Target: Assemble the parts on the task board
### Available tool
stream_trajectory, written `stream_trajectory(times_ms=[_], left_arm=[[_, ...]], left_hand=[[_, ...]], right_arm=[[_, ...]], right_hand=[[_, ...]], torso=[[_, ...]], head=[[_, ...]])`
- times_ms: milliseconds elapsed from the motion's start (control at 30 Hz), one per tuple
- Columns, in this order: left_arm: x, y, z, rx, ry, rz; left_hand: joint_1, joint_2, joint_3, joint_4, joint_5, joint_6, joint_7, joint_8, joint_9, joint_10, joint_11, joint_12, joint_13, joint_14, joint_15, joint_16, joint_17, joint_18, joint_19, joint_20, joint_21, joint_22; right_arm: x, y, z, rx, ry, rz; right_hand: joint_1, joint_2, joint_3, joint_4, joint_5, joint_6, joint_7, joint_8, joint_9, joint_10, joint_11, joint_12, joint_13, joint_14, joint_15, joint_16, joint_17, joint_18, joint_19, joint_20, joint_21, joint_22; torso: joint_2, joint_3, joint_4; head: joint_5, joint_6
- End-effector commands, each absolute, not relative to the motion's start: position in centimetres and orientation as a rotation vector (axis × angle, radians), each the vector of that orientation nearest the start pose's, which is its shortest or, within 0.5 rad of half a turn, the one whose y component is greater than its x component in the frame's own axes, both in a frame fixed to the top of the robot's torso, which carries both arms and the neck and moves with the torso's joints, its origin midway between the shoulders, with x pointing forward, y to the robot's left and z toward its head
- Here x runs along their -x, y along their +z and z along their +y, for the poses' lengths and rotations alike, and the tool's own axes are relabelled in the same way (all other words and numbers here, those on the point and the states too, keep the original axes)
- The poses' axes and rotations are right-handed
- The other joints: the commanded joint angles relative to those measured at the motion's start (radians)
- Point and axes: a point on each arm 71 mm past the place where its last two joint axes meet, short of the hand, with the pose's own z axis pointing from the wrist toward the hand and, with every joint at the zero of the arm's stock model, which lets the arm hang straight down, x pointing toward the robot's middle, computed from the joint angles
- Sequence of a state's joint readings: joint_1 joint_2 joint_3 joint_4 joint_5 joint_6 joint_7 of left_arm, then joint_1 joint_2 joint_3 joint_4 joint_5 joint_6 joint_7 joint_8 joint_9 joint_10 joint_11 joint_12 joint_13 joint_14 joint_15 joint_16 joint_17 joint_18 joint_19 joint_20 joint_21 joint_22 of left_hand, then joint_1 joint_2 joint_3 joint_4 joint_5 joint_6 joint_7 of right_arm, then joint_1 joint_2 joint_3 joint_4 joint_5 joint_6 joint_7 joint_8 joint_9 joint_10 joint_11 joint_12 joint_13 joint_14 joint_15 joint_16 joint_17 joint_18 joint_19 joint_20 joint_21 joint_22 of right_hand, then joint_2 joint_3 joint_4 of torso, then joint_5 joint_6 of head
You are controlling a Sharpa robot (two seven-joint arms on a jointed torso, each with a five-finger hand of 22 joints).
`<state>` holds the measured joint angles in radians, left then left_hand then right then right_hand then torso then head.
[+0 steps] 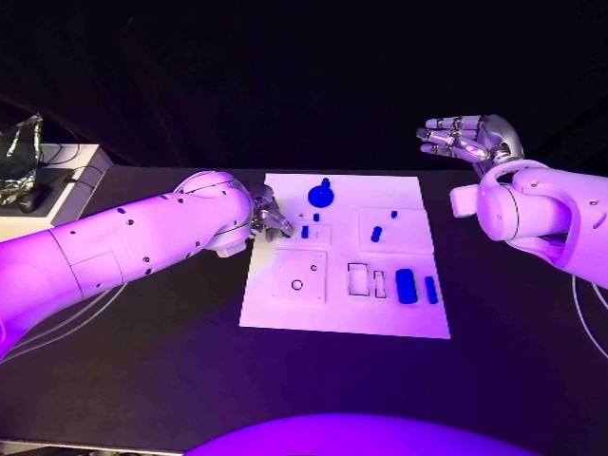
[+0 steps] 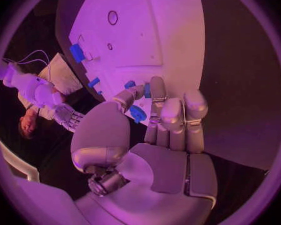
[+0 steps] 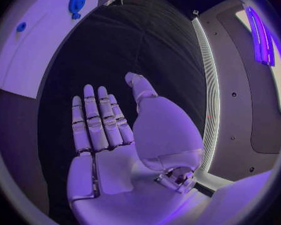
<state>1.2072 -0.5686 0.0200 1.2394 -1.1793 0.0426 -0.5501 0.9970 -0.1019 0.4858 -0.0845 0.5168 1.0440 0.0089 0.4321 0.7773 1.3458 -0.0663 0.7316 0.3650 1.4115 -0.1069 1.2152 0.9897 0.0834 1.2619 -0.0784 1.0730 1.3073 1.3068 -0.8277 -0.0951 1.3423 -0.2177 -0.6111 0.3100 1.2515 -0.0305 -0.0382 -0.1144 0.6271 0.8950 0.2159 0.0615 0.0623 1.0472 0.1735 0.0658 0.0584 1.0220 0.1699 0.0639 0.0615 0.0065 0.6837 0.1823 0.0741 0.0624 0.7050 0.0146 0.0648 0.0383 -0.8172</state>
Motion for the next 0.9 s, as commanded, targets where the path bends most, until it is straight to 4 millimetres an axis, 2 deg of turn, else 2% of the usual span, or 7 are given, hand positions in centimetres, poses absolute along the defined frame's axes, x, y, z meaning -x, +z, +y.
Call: stream_trajectory(times_ms=[33, 267, 533, 900], left_arm=[[-53.17, -22.37, 16.22, 0.221, -0.323, 2.223], [-53.27, -22.38, 16.27, 0.234, -0.323, 2.218], [-53.41, -22.34, 16.35, 0.242, -0.320, 2.205], [-53.62, -22.37, 16.66, 0.257, -0.308, 2.195]], left_hand=[[0.010, 0.019, -0.027, 0.017, -0.001, 0.024, -0.020, -0.009, -0.008, -0.004, -0.008, 0.006, 0.004, 0.004, 0.001, 0.006, 0.003, -0.008, 0.002, 0.000, -0.004, 0.034], [0.025, 0.020, -0.079, 0.068, -0.002, 0.032, -0.022, -0.013, -0.015, -0.003, -0.007, 0.008, 0.008, 0.005, -0.001, 0.008, 0.010, -0.014, 0.005, -0.008, -0.003, 0.034], [0.032, 0.021, -0.108, 0.091, -0.003, 0.035, -0.022, -0.014, -0.016, -0.002, -0.006, 0.008, 0.009, 0.005, -0.001, 0.009, 0.012, -0.016, 0.006, -0.010, -0.002, 0.035], [0.041, 0.029, -0.207, 0.139, -0.002, 0.041, -0.024, -0.015, -0.018, -0.002, -0.006, 0.010, 0.011, 0.006, -0.001, 0.009, 0.015, -0.016, 0.008, -0.011, -0.003, 0.036]], right_arm=[[-53.40, -14.94, -27.42, -0.929, 1.065, 1.253], [-53.41, -14.95, -27.39, -0.929, 1.065, 1.256], [-53.41, -14.96, -27.38, -0.927, 1.066, 1.259], [-53.41, -14.98, -27.37, -0.926, 1.067, 1.263]], right_hand=[[-0.004, 0.000, 0.003, -0.001, 0.004, 0.002, 0.001, -0.004, -0.001, -0.004, 0.000, -0.005, -0.001, -0.005, -0.001, -0.003, -0.002, -0.006, -0.009, 0.003, -0.004, -0.001], [-0.004, -0.001, 0.003, -0.001, 0.004, 0.002, 0.001, -0.004, -0.001, -0.004, 0.000, -0.005, -0.001, -0.006, -0.001, -0.003, -0.002, -0.006, -0.011, 0.003, -0.005, -0.001], [-0.004, 0.000, 0.004, -0.001, 0.005, 0.003, 0.001, -0.004, -0.001, -0.004, 0.000, -0.005, -0.001, -0.007, -0.001, -0.003, -0.002, -0.006, -0.016, 0.003, -0.006, -0.002], [-0.004, -0.001, 0.004, -0.001, 0.004, 0.001, 0.001, -0.004, -0.001, -0.005, 0.000, -0.005, -0.001, -0.012, 0.001, -0.004, -0.002, -0.006, -0.039, 0.007, -0.010, -0.003]], torso=[[0.000, 0.0001, 0.0007], [-0.001, -0.0007, 0.0002], [-0.001, -0.0013, 0.0008], [0.000, -0.0013, 0.0006]], head=[[-0.001, -0.001], [-0.002, 0.000], [-0.003, 0.000], [-0.004, 0.000]])
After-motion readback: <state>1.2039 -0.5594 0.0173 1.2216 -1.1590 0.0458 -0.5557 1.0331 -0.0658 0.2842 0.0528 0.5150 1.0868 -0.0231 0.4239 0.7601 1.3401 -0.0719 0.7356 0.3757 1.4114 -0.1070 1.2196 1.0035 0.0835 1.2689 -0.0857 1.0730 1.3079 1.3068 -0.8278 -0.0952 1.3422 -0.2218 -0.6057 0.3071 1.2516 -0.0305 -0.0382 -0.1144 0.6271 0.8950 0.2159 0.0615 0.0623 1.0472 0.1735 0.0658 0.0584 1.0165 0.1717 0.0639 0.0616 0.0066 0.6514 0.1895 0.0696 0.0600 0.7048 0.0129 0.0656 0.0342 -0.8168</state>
